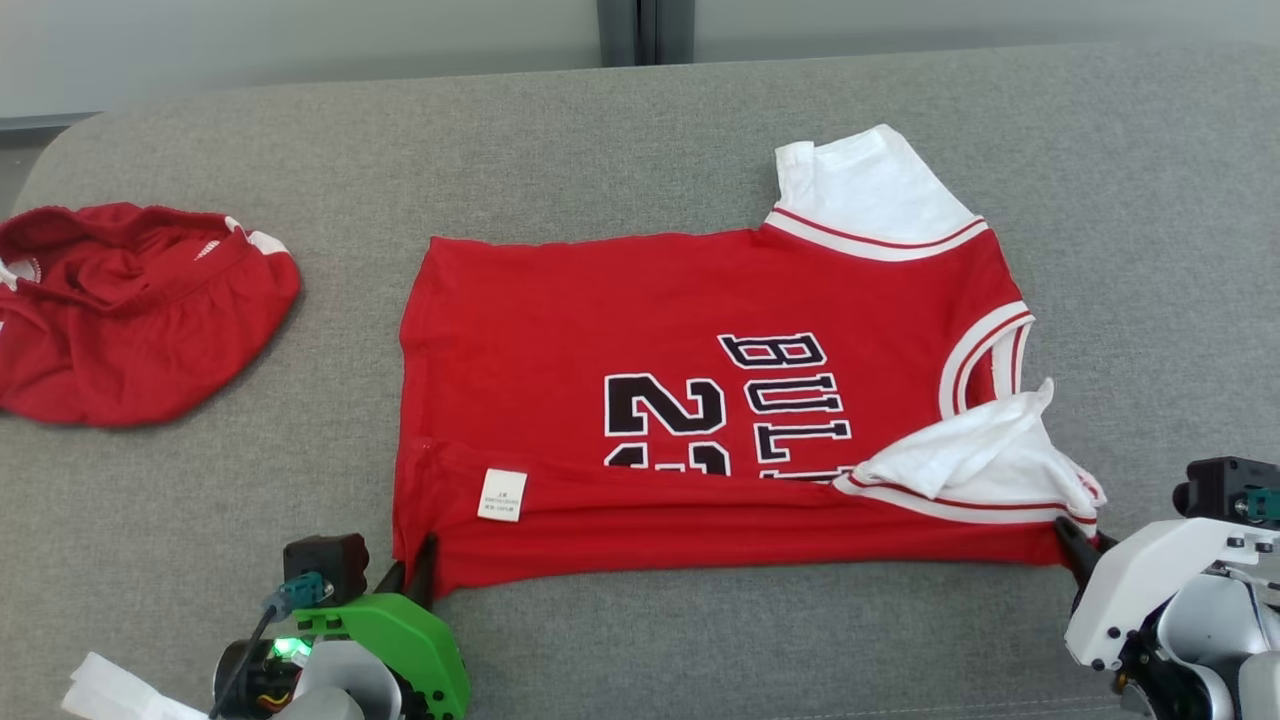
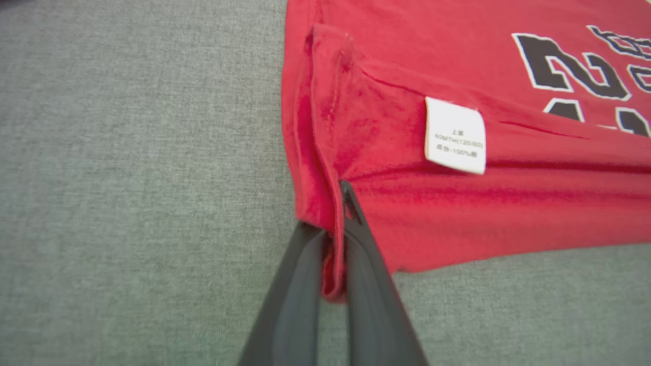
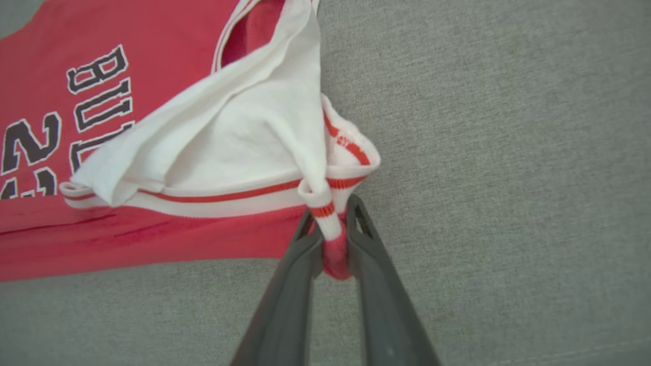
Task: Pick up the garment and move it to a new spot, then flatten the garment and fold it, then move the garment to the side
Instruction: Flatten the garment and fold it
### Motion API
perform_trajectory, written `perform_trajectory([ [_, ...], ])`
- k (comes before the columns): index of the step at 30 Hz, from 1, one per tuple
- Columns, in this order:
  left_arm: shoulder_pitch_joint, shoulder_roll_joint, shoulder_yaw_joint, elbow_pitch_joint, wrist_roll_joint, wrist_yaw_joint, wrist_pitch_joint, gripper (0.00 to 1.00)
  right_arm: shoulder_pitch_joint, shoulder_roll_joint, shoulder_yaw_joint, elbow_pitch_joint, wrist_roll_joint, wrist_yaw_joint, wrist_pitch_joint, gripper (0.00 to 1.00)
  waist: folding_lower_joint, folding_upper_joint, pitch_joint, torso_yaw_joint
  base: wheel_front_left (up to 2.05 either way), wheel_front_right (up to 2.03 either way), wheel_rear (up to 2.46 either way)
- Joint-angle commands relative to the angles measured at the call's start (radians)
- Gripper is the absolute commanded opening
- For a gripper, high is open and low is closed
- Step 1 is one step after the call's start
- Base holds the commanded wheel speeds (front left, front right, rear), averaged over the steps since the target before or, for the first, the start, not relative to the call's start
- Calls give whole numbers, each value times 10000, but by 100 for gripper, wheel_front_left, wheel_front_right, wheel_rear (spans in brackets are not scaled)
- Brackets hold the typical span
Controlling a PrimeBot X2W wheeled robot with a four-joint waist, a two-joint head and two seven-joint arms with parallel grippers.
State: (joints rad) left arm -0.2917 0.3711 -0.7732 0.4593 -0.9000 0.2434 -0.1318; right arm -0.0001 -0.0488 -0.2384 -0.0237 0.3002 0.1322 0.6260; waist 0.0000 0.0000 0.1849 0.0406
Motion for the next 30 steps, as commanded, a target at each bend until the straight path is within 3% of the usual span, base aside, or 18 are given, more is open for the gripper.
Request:
perform_trajectory([
  [1,223,216,92,17,-99,105,-3,100,58,-64,-1,191,213,-27,-142,100,0,0,-31,-24,0,0,0],
  [8,457,267,193,-268,-361,154,152,100,-387,-73,143,841,455,-14,27,100,0,0,-189,-59,0,0,0],
  [13,73,857,596,-1052,-565,191,357,100,-1414,-884,291,561,667,-13,646,100,0,0,-143,-126,0,0,0],
  [18,-1049,1378,755,-1626,-653,156,1466,100,-3317,-1740,540,586,1007,-13,1361,100,0,0,201,-79,0,0,0],
  [25,-3715,890,773,-657,-904,-639,2990,100,-6719,-2699,1546,2098,824,-14,1717,100,0,0,1196,-11,0,0,0],
  [30,-5327,332,559,624,-710,-1078,3498,100,-8558,-2718,2427,3329,653,-13,1511,100,0,0,2056,-40,0,0,0],
])
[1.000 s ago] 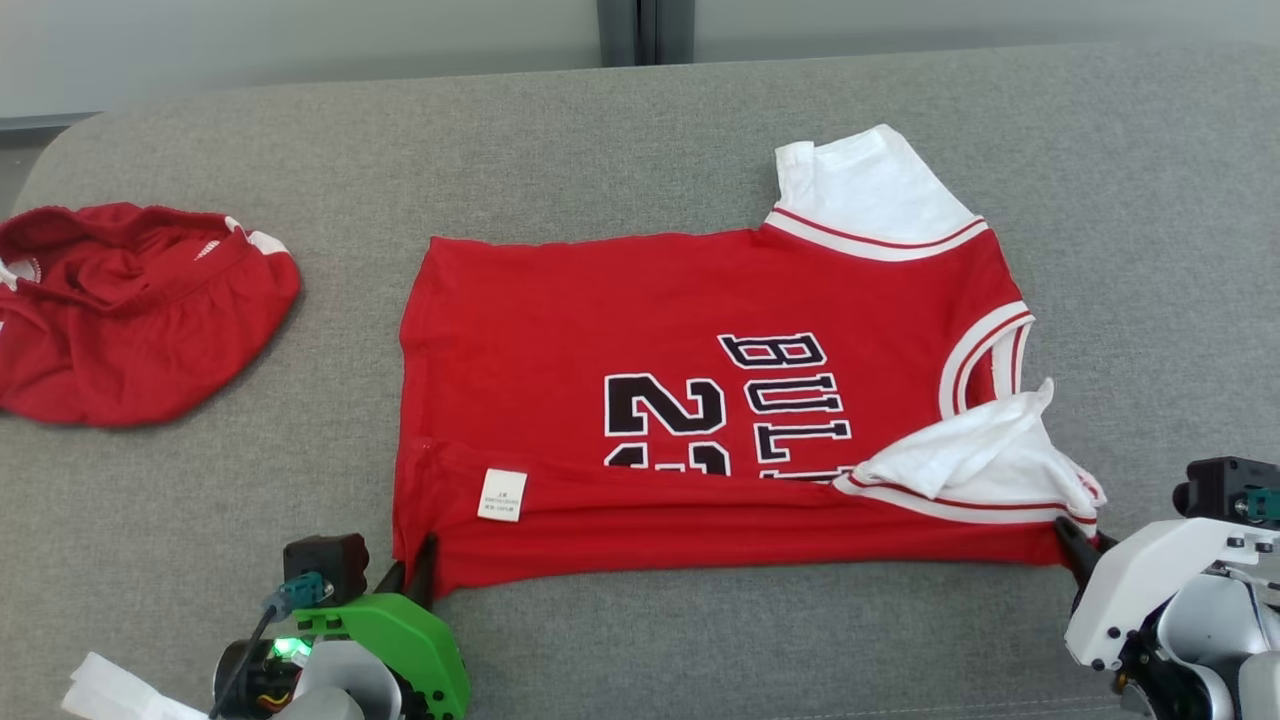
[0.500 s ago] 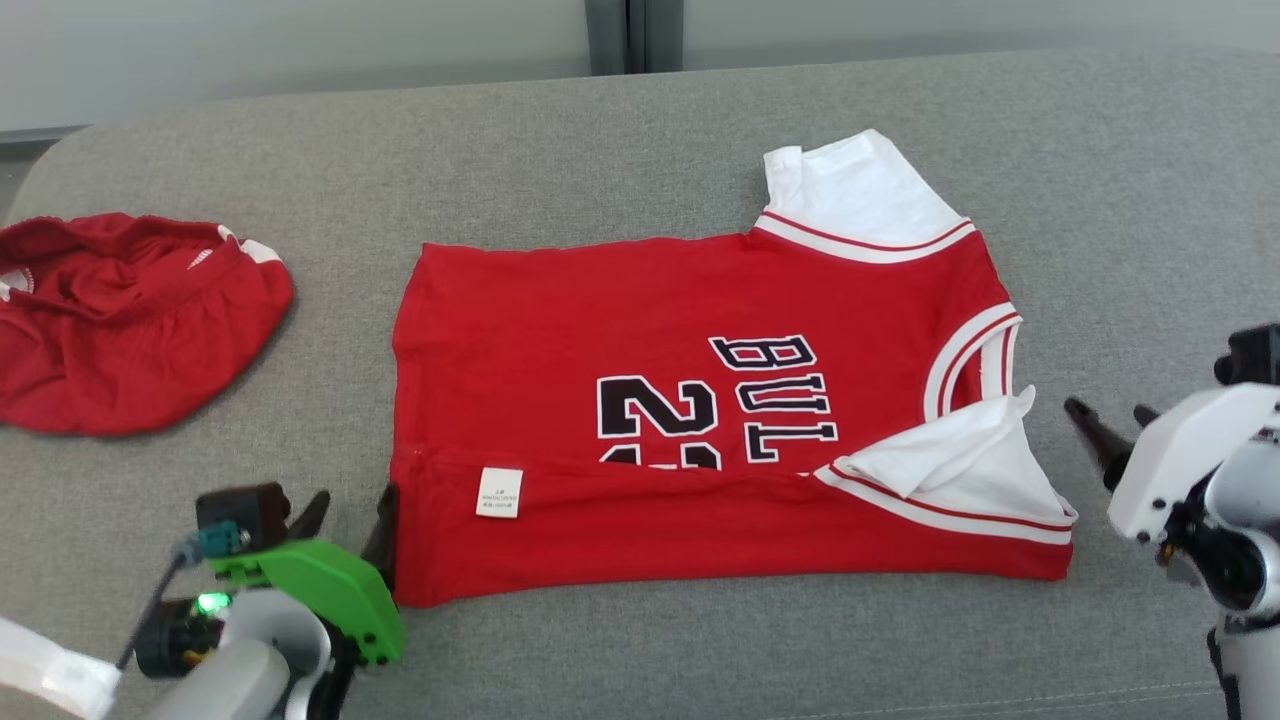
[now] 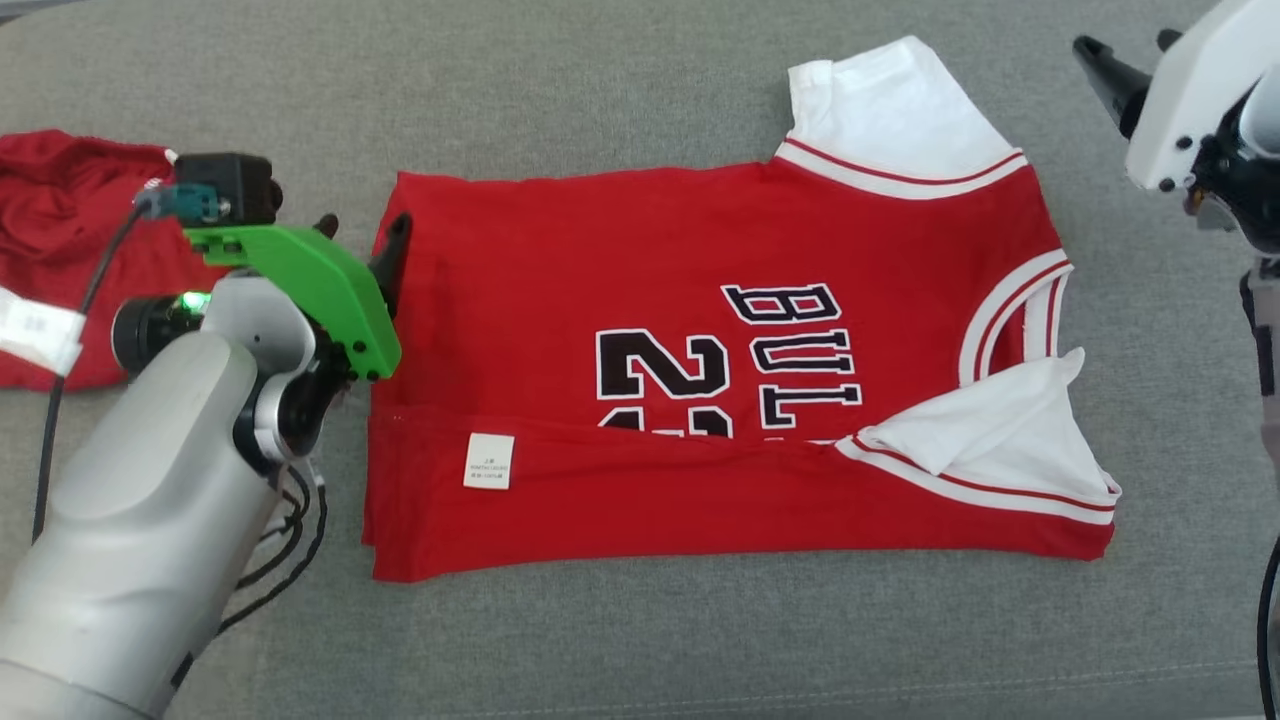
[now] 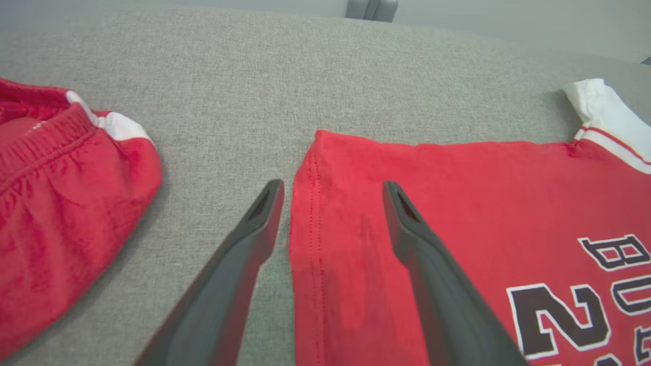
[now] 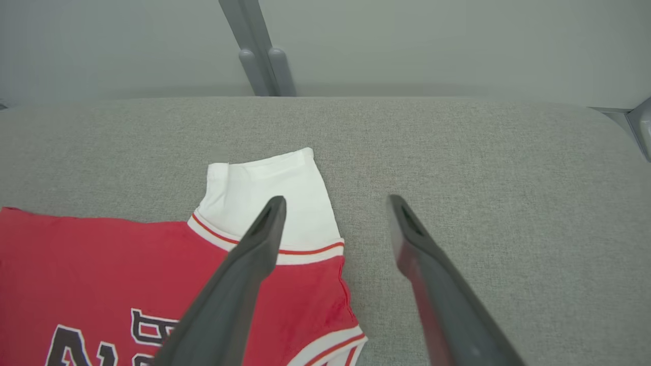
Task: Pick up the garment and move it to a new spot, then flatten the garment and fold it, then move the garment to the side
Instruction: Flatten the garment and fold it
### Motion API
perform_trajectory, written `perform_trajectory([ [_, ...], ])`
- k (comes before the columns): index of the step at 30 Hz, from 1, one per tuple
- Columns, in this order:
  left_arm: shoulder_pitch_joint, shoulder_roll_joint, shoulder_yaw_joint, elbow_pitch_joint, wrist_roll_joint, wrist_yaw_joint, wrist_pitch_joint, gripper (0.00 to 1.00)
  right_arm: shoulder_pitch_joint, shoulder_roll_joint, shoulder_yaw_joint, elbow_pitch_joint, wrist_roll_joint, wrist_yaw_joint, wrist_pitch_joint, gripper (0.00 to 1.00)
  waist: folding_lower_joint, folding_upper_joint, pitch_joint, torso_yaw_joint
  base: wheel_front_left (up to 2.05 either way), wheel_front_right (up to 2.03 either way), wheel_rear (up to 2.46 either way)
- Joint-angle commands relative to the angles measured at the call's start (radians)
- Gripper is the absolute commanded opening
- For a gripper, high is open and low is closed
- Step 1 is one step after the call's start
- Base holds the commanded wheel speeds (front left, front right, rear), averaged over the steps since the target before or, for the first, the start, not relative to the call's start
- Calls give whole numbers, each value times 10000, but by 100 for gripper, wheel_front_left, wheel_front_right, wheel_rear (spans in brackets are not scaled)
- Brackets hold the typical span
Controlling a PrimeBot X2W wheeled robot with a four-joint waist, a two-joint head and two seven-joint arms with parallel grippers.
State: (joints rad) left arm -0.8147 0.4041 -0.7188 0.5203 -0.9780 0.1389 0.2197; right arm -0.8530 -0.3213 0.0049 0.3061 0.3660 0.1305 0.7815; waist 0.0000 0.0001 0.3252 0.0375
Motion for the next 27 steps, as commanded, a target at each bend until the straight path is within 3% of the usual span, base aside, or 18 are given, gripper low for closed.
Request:
perform_trajectory([
  [1,-413,-119,8,262,62,-145,56,100,-383,-7,210,228,-6,4,-122,100,0,-1,857,-21,0,0,0],
  [6,-1482,-523,-149,1271,264,-499,182,100,-1454,-107,979,1034,82,4,-635,100,0,-1,1547,-22,0,0,0],
  [14,-2290,-1007,-555,2370,609,-688,298,100,-2219,-371,1736,1746,451,4,-1153,100,0,-1,1980,170,0,0,0],
  [15,-2323,-1049,-626,2497,675,-667,328,51,-2283,-445,1838,1785,461,3,-1150,100,0,-1,2008,193,0,0,0],
  [16,-2345,-1110,-694,2599,766,-577,271,37,-2340,-540,1975,1831,482,4,-1145,100,0,-1,2041,230,0,0,0],
  [17,-2355,-1162,-725,2674,815,-537,223,0,-2372,-595,2100,1872,511,3,-1126,100,0,-1,2059,258,0,0,0],
  [22,-2255,-1467,-698,2821,915,-303,-431,0,-2630,-972,2766,1955,576,3,-1092,100,0,-1,2251,497,0,0,0],
  [27,-2163,-1851,-794,2739,985,-349,-967,0,-3016,-1222,3248,2105,424,3,-1164,100,0,-1,2615,810,0,0,0],
])
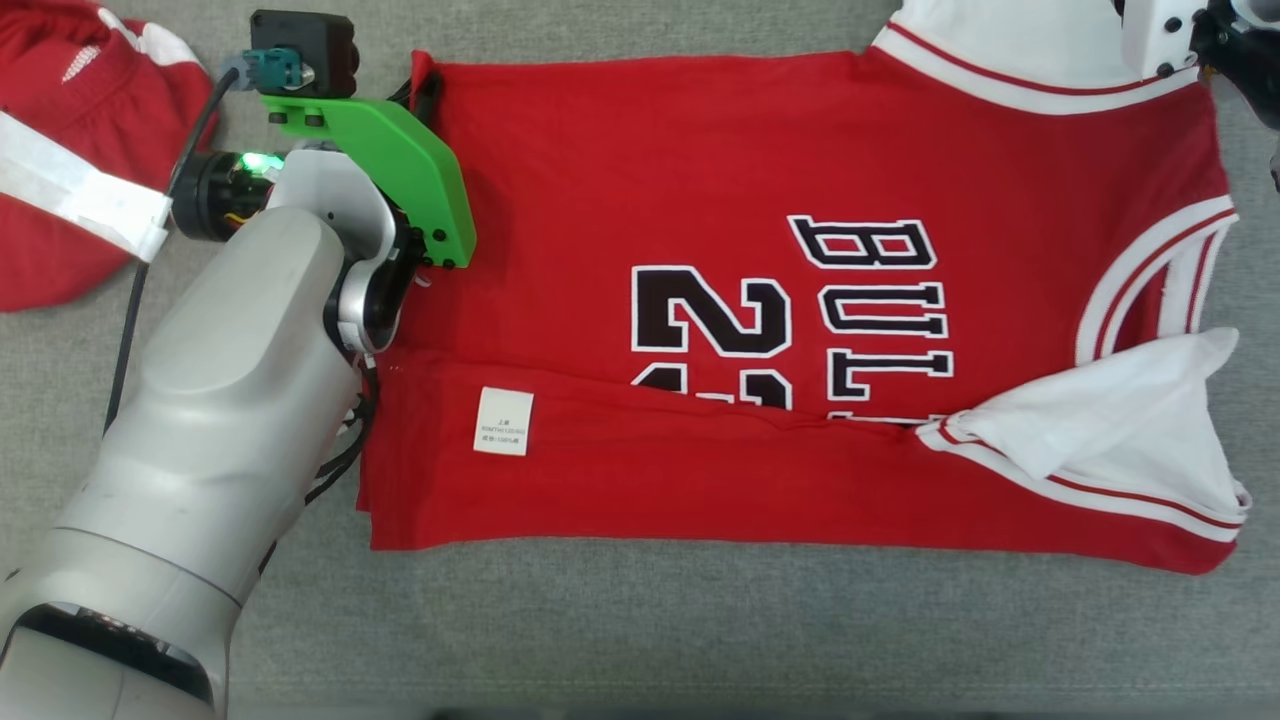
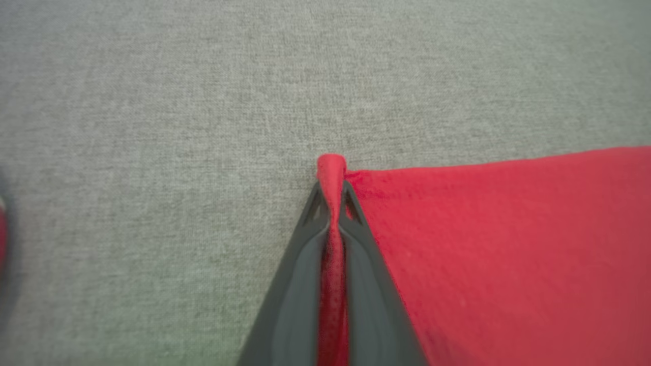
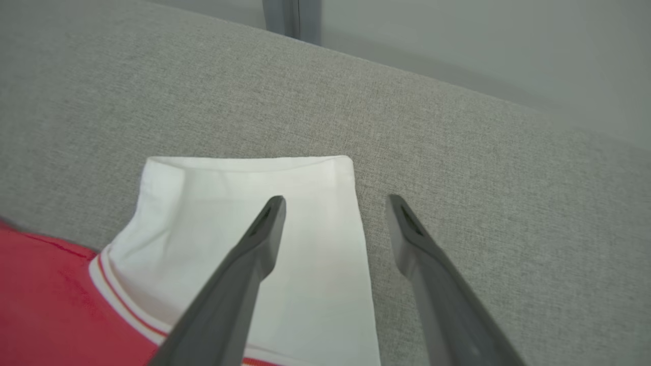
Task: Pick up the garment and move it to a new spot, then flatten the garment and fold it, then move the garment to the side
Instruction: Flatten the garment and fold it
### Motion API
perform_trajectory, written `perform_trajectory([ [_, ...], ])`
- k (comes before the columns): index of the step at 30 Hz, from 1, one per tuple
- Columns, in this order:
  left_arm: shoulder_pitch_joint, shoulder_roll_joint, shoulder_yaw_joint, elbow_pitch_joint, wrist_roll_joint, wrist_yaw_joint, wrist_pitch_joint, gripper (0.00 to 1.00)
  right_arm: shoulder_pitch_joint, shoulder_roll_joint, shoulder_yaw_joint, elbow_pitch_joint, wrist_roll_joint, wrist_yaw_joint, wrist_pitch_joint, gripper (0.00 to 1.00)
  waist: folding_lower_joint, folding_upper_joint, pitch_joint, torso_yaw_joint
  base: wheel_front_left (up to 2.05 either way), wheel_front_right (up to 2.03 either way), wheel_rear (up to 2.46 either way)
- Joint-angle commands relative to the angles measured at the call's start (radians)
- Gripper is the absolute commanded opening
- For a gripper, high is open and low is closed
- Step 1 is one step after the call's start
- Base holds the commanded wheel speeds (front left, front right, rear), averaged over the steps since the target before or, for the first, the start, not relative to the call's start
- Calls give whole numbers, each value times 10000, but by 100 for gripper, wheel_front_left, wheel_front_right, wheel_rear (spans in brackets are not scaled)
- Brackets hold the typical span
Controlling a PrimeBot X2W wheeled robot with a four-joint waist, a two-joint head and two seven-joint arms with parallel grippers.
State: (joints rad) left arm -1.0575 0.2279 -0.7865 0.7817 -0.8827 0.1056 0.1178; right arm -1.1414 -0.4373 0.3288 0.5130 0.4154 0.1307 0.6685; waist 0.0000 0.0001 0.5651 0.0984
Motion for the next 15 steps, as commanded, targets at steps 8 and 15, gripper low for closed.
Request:
perform_trajectory([
  [8,270,-653,-321,71,155,-222,-641,0,-545,-130,28,990,-328,1,-197,100,0,-1,718,698,0,0,0],
  [15,325,-1020,-445,285,170,-474,-1029,0,-409,135,-383,1952,-495,4,-96,78,0,-1,903,940,0,0,0],
])
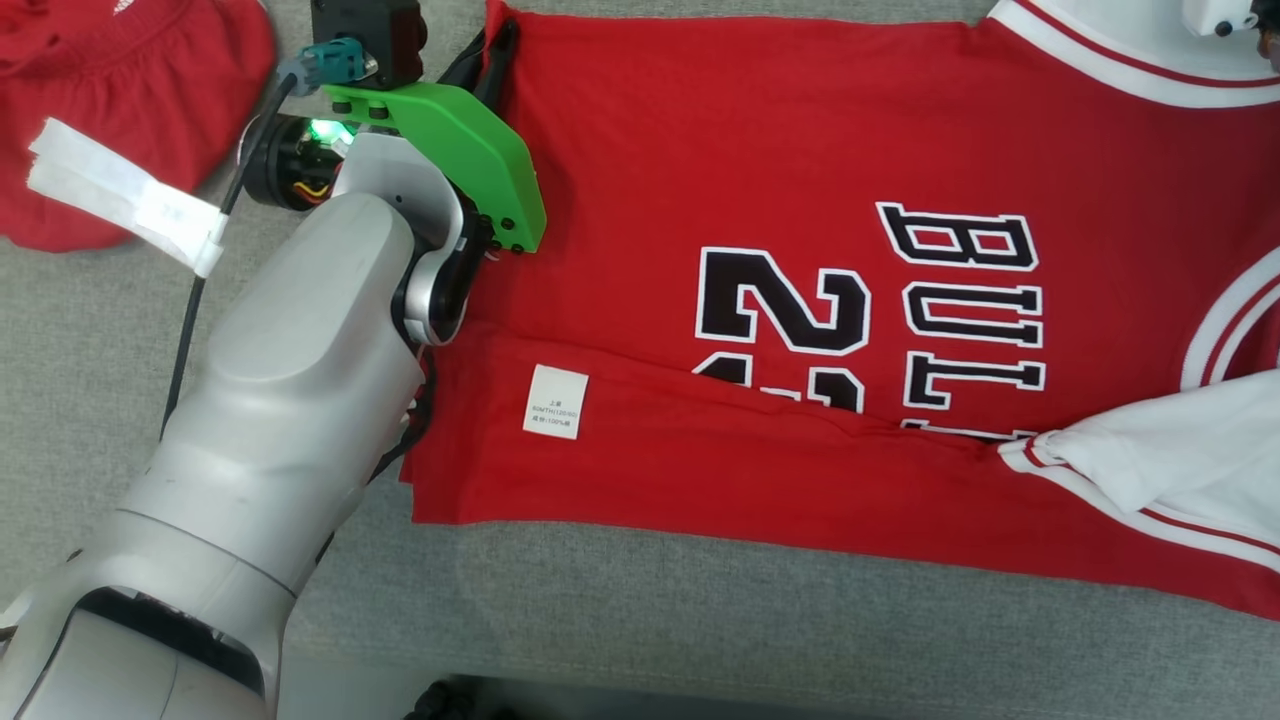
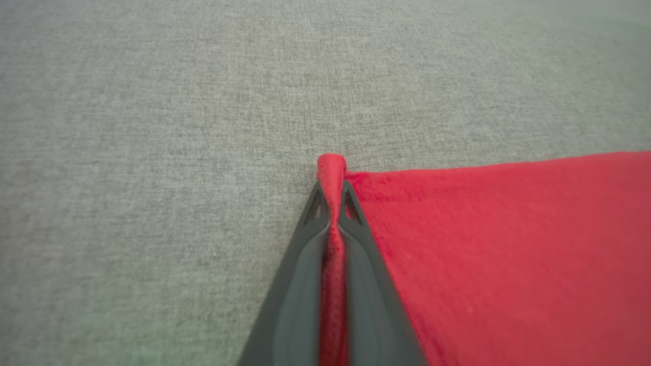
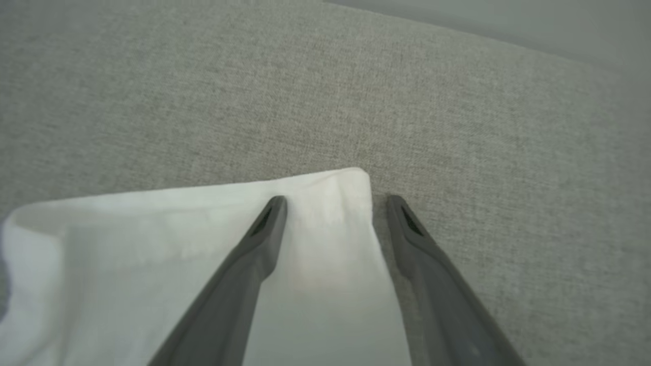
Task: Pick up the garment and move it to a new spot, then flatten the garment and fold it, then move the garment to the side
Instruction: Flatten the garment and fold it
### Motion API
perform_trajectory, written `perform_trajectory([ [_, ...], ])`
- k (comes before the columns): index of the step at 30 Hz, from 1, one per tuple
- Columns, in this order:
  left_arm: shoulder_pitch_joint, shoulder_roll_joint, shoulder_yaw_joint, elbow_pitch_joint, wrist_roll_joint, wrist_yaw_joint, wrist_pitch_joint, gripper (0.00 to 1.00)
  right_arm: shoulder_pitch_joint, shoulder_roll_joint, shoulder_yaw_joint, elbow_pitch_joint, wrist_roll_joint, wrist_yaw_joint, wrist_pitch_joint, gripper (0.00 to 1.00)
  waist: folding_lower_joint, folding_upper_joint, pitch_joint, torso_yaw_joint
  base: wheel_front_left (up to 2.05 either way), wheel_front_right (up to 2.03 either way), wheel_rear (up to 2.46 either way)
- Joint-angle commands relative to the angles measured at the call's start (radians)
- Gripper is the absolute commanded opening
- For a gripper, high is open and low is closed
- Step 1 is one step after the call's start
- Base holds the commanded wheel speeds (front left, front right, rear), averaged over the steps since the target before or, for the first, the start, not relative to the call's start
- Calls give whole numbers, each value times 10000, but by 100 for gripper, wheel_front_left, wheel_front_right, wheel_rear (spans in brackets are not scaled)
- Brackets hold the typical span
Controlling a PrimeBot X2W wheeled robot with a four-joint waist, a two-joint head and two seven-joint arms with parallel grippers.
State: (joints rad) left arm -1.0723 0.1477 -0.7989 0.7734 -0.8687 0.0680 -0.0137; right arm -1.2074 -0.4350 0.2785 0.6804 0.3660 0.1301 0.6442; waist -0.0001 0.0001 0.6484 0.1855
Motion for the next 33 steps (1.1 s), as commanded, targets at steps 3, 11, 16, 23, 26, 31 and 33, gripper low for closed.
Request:
perform_trajectory([
  [3,324,-225,-233,484,88,-81,-62,0,327,188,130,367,-8,10,124,0,1,-1,52,62,0,0,0],
  [11,-182,121,137,713,302,177,-1275,0,41,171,-887,218,-922,-3,-1862,0,1,-1,-410,-193,0,0,0],
  [16,-158,250,215,921,342,125,-1708,0,203,527,-1263,411,-1333,-3,-2664,0,1,-1,-908,-418,0,0,0],
  [23,189,432,-23,1083,540,-155,-2079,0,906,796,-975,394,-955,-1,-2839,0,1,-1,-1691,-756,0,0,0],
  [26,477,496,-205,1046,683,-318,-2212,0,1413,644,-688,118,-640,-1,-2755,0,1,-1,-2004,-817,0,0,0],
  [31,1024,773,-424,1042,1052,-315,-2412,0,2605,235,-415,-794,86,0,-2611,0,1,-1,-2525,-947,0,0,0],
  [33,1236,902,-430,913,1175,-316,-2460,0,3151,116,-344,-1352,412,0,-2511,0,1,-1,-2671,-990,0,0,0],
])
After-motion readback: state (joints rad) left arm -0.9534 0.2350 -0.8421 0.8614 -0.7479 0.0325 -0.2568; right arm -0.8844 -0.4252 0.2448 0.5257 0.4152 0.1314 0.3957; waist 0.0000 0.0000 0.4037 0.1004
